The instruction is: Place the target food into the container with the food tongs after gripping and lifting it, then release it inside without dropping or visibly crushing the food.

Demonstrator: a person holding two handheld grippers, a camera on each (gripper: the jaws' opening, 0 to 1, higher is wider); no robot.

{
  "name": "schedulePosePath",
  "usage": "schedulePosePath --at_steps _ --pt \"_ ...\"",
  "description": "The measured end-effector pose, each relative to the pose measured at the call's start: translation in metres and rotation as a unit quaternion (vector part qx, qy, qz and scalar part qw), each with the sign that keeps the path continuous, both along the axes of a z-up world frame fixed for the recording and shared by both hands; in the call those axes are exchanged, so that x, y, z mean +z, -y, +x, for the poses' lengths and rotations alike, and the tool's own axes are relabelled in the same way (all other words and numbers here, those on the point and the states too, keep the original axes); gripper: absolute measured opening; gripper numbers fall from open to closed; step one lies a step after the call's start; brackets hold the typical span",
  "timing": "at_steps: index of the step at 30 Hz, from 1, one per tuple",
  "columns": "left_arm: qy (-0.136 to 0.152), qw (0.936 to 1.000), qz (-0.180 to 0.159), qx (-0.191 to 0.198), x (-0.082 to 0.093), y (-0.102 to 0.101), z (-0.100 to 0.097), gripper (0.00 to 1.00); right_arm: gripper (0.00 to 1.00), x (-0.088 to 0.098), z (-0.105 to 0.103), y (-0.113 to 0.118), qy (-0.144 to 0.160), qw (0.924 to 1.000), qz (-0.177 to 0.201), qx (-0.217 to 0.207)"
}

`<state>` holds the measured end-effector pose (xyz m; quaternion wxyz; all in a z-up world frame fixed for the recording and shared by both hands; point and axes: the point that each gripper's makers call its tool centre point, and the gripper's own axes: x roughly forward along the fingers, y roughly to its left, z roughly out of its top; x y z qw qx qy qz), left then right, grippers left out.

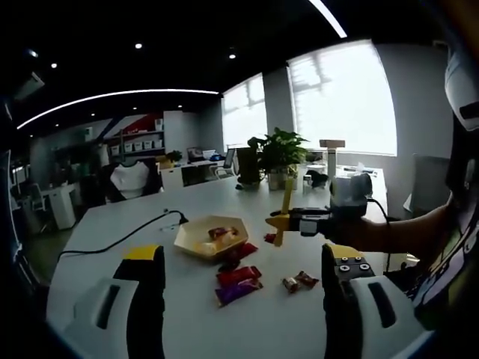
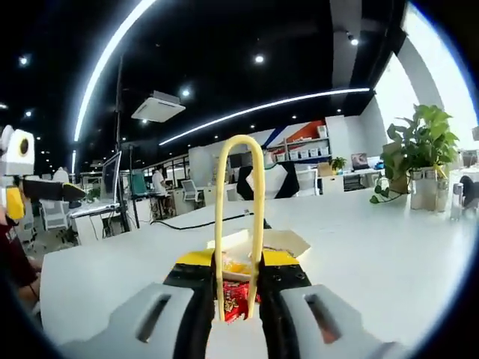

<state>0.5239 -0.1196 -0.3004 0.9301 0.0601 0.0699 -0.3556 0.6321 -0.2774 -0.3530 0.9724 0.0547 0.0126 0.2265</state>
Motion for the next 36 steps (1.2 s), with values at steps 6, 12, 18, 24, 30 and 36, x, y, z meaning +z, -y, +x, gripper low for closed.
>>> schedulePosePath --at_steps 6,12,18,24,30,36 --pt "0.006 1.0 0.001 -0.005 0.003 0.001 0.001 0.92 0.16 0.017 0.027 0.002 0.022 0.9996 -0.016 0.005" --pt "0.011 0.9998 0.01 -0.012 0.004 0.001 0.001 0.93 0.16 0.028 0.067 0.002 0.024 0.9996 -0.01 0.012" --pt "0.009 0.9999 0.006 -0.013 0.003 0.002 0.001 0.95 0.16 0.036 0.098 -0.016 0.017 0.9994 0.002 0.03" --pt "0.004 0.9999 0.0 -0.012 0.001 0.003 0.002 0.95 0.16 0.022 0.124 -0.052 -0.003 0.9986 -0.012 0.052" --pt "0.008 0.9999 -0.002 -0.012 0.005 0.001 0.002 0.95 0.17 0.001 0.146 -0.071 -0.037 0.9966 -0.038 0.063" --pt "0.014 0.9997 -0.006 -0.019 0.007 0.003 -0.001 0.97 0.17 -0.011 0.154 -0.078 -0.051 0.9942 -0.062 0.072"
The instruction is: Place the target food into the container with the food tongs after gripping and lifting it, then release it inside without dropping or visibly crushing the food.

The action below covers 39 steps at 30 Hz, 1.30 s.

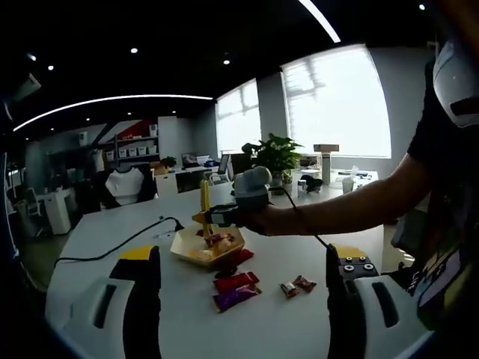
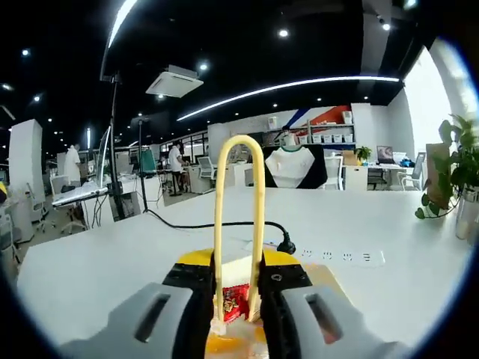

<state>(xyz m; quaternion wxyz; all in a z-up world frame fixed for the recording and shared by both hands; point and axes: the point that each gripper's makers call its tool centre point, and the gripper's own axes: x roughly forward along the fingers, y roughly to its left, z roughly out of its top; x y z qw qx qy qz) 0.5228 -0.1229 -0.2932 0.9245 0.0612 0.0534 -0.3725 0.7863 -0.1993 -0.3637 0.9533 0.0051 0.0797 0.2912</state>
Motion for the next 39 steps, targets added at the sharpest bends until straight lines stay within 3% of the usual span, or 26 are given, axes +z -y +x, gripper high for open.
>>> schedulePosePath --at_steps 5,10,16,19,29,35,39 --pt "-0.003 1.0 -0.004 0.003 -0.001 -0.001 -0.001 0.97 0.18 -0.006 0.002 0.003 -0.014 0.9999 0.005 -0.001" --pt "-0.006 1.0 -0.005 0.004 -0.003 -0.002 0.0 0.97 0.2 0.002 -0.007 0.008 -0.009 0.9998 0.016 0.005" --pt "-0.007 0.9999 -0.005 -0.006 -0.003 0.005 0.0 0.97 0.21 0.02 -0.014 0.014 0.013 0.9998 0.014 0.01" --pt "-0.001 0.9999 -0.011 -0.001 0.001 0.005 0.001 0.99 0.21 0.027 -0.018 0.016 0.043 0.9987 -0.024 0.012" --pt "0.001 0.9999 -0.015 0.001 0.004 0.004 0.0 1.0 0.24 0.042 -0.056 0.007 0.066 0.9974 0.008 0.029" --pt "-0.002 0.9998 -0.021 -0.006 0.002 0.008 -0.001 1.0 0.25 0.045 -0.083 0.008 0.097 0.9939 -0.035 0.038" --pt "-0.001 0.9997 -0.021 -0.01 0.002 0.012 -0.002 1.0 0.25 0.04 -0.099 0.01 0.101 0.9928 -0.05 0.042"
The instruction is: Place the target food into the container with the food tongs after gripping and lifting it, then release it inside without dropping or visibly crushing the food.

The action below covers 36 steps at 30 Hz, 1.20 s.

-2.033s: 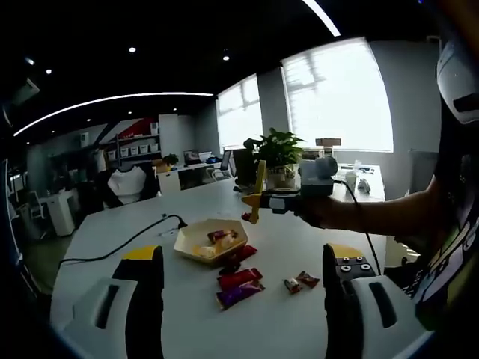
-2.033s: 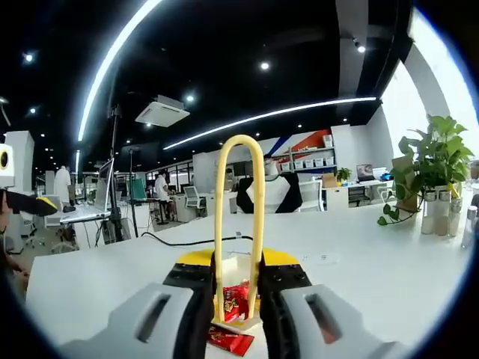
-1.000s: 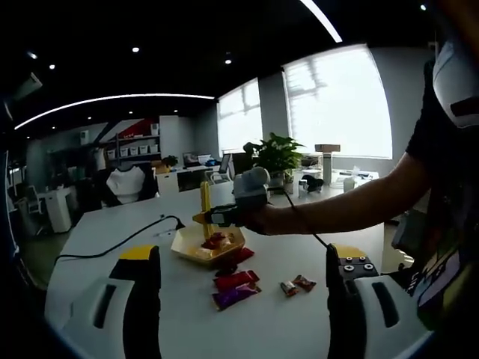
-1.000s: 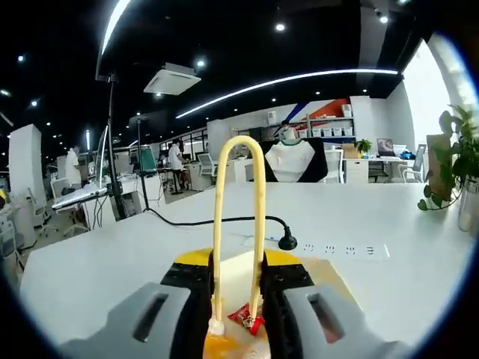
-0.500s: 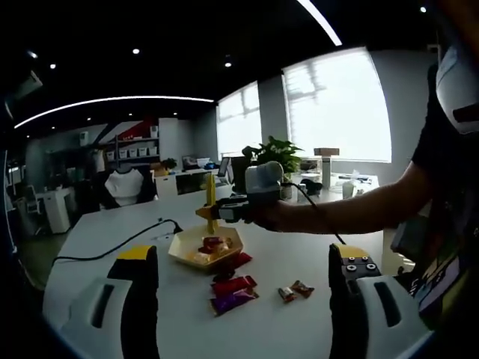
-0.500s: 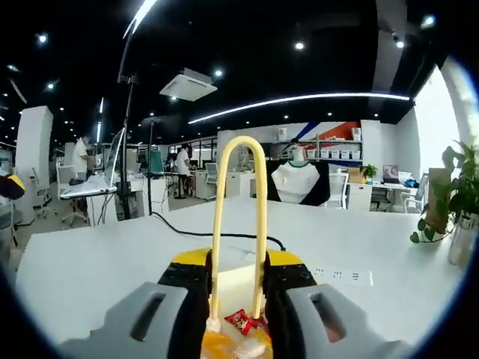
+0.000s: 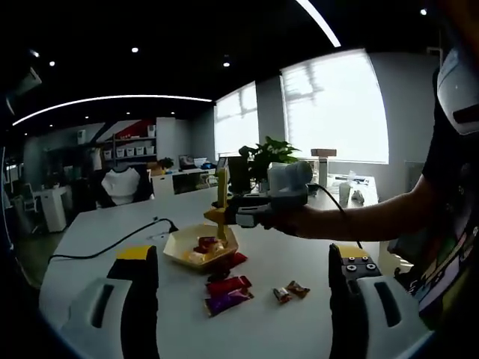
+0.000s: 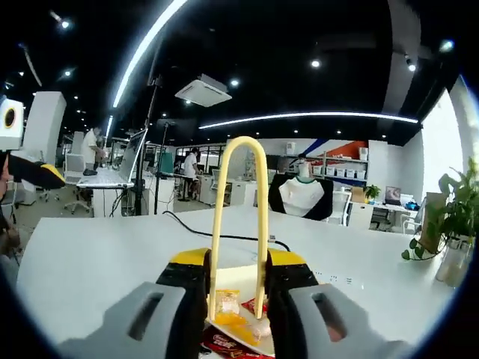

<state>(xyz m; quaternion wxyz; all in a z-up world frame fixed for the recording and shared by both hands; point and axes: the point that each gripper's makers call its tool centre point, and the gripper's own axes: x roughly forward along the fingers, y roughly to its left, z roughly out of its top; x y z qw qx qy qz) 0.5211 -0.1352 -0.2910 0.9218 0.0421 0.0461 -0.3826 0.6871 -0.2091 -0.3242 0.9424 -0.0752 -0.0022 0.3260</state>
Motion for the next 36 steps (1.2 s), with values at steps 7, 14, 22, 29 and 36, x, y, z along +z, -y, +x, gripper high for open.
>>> schedulePosePath --at_steps 7,14,22,29,36 --pt "0.001 1.0 0.001 -0.007 0.001 0.004 -0.002 1.0 0.25 -0.012 -0.019 0.008 -0.01 0.9999 0.007 -0.007" --pt "0.0 1.0 0.004 -0.008 0.001 0.003 -0.004 1.0 0.25 -0.025 -0.038 0.019 -0.031 0.9992 0.021 -0.016" --pt "0.0 0.9999 0.007 -0.009 -0.001 0.004 -0.004 1.0 0.26 -0.034 -0.062 0.026 -0.04 0.9986 0.025 -0.026" --pt "0.001 0.9999 0.006 -0.013 0.0 0.007 -0.003 1.0 0.26 -0.041 -0.085 0.034 -0.06 0.996 0.047 -0.046" --pt "-0.002 0.9999 0.004 -0.014 -0.002 0.009 -0.003 1.0 0.26 -0.057 -0.111 0.043 -0.074 0.9942 0.036 -0.07"
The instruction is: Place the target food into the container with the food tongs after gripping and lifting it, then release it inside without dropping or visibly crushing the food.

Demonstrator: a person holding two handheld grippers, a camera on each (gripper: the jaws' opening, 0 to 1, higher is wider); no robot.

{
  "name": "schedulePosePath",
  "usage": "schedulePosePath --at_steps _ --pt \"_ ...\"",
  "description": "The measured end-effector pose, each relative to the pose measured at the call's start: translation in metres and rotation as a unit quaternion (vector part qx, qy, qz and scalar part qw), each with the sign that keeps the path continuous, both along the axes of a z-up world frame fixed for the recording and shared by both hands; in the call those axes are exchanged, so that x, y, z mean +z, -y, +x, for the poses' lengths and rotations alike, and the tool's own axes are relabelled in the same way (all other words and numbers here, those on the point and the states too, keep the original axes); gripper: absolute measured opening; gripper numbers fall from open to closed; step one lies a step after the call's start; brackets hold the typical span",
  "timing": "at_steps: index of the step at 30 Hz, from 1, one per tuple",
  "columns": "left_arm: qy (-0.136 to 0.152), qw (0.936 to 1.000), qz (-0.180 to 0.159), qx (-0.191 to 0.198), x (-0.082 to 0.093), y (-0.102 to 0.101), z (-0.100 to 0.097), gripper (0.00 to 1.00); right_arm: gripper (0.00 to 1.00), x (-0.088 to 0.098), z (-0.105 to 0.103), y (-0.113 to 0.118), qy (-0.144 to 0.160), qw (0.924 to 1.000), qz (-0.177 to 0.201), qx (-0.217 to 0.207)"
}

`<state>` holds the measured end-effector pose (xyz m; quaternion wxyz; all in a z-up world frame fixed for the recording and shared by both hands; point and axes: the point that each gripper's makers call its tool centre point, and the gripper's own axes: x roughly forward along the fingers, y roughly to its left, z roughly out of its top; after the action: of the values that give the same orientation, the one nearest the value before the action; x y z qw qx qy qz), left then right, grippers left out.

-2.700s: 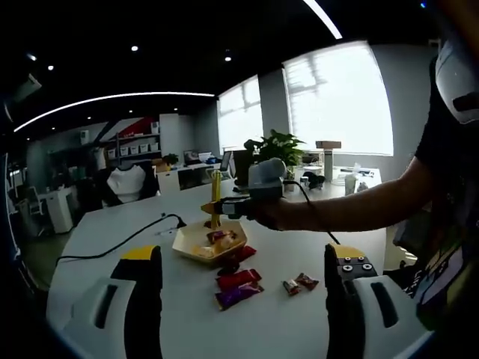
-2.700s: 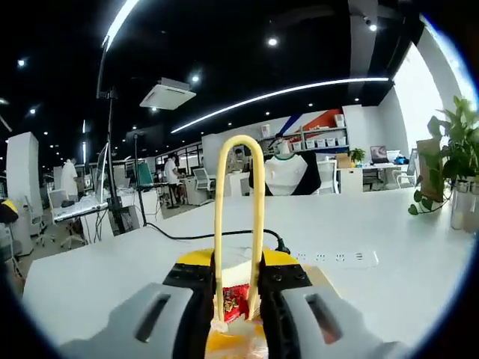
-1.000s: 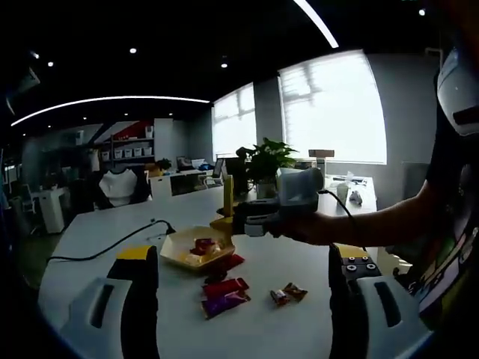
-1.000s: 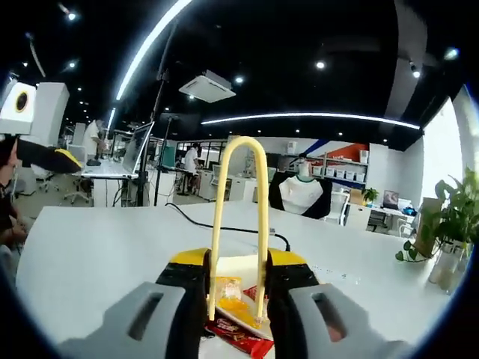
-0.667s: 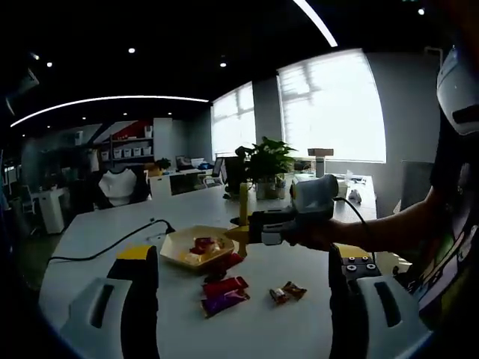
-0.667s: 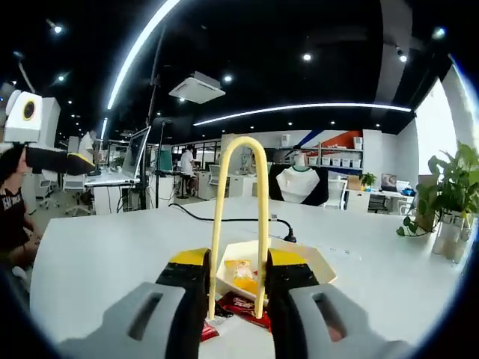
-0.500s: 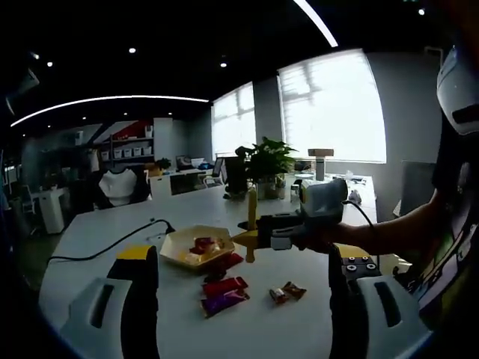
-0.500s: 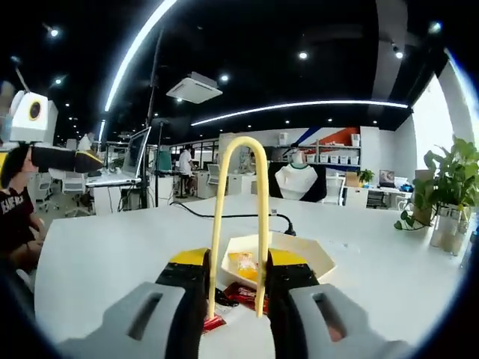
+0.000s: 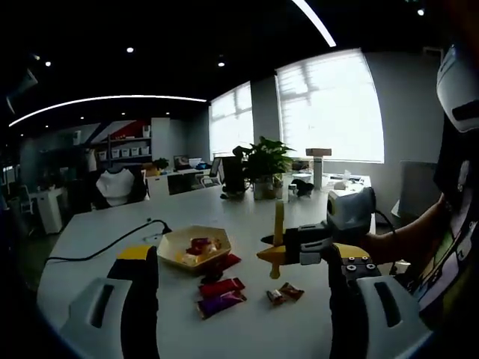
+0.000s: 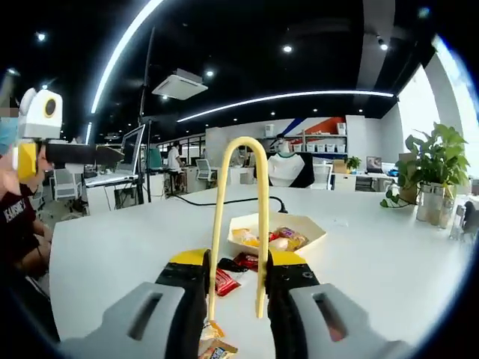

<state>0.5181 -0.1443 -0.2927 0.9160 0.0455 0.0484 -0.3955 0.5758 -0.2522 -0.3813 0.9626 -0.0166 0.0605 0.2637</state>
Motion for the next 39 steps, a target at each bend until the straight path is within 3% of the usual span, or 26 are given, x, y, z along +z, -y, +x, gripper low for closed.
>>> schedulePosePath --at_steps 4,5,11,13,17,21,29,32,39 --pt "0.0 1.0 0.003 0.001 0.0 -0.001 0.0 1.0 0.26 -0.004 -0.013 0.002 0.001 0.9999 -0.002 -0.013" --pt "-0.001 1.0 0.005 0.0 -0.001 0.0 0.0 1.0 0.26 -0.007 -0.016 0.002 0.005 0.9996 -0.023 -0.014" --pt "-0.009 1.0 0.0 0.003 -0.006 0.0 -0.001 1.0 0.26 -0.015 -0.031 0.001 0.004 0.9993 -0.023 -0.029" --pt "-0.009 1.0 -0.001 0.003 -0.006 0.0 -0.002 1.0 0.26 -0.021 -0.035 0.0 -0.019 0.9991 -0.004 -0.036" --pt "-0.012 0.9999 -0.002 0.003 -0.007 0.001 -0.002 1.0 0.26 -0.028 -0.041 -0.001 -0.011 0.9988 -0.008 -0.046" --pt "-0.012 0.9999 0.0 0.002 -0.007 0.0 -0.003 1.0 0.26 -0.035 -0.04 -0.001 -0.027 0.9979 -0.002 -0.058" --pt "-0.014 0.9999 -0.002 0.004 -0.008 -0.002 -0.002 1.0 0.26 -0.038 -0.035 0.002 -0.03 0.9974 -0.001 -0.065" --pt "-0.013 0.9999 -0.003 0.005 -0.008 -0.002 -0.002 1.0 0.25 -0.039 -0.036 -0.002 -0.007 0.9984 -0.035 -0.043" --pt "-0.013 0.9999 -0.002 0.006 -0.007 -0.003 -0.001 0.99 0.17 -0.038 -0.034 -0.007 -0.02 0.9994 -0.018 -0.02"
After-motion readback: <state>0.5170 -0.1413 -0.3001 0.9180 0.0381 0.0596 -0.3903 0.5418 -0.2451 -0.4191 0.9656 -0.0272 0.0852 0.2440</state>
